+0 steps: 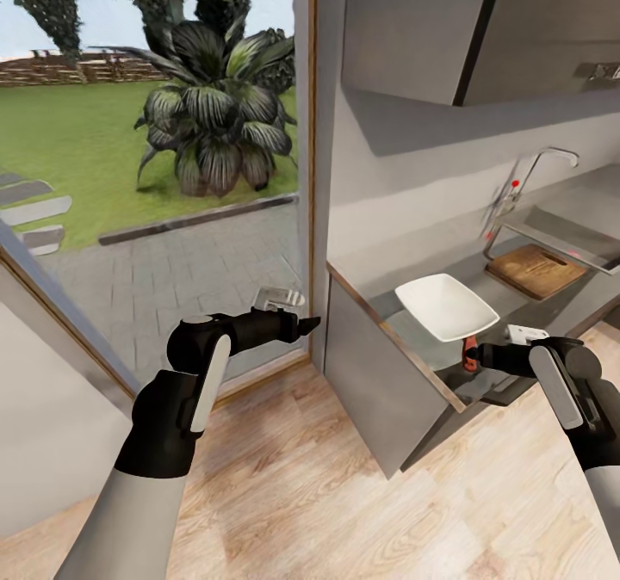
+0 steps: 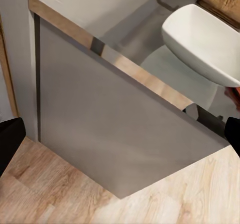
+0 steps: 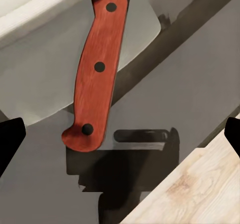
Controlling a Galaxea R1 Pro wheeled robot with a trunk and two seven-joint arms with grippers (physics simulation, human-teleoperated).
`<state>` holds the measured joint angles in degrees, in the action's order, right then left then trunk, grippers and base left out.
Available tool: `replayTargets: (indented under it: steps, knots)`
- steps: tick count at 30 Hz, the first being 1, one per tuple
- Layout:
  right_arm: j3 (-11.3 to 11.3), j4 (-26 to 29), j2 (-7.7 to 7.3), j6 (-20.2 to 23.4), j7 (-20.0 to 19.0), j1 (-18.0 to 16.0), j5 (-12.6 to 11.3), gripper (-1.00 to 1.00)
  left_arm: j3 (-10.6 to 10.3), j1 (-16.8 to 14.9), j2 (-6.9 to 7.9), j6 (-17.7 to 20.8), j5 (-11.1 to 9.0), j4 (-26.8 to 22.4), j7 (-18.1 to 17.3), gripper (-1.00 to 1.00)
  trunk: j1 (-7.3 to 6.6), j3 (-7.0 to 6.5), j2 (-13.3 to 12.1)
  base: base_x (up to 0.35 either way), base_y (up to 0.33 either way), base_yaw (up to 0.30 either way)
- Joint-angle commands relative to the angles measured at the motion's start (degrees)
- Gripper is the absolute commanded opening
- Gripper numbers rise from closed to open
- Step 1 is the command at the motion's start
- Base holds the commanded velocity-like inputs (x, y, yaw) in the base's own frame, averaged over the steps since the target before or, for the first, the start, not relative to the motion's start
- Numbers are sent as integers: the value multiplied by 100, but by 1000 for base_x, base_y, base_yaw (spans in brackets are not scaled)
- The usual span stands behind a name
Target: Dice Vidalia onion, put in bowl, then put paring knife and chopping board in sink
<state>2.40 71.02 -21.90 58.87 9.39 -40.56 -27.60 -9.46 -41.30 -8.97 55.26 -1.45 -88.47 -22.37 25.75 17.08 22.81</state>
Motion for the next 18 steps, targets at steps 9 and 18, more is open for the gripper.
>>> replayTargets:
  steps: [9,18]
  knots:
    - [-2,2,-2,19,54,-5,-61,100,6,-6,-2,38,-13,-4,-4,100,3,13,11,114,80,0]
    - [-2,2,-4,19,54,-5,-57,100,3,-4,-2,38,-13,-4,-4,100,3,13,11,10,7,0]
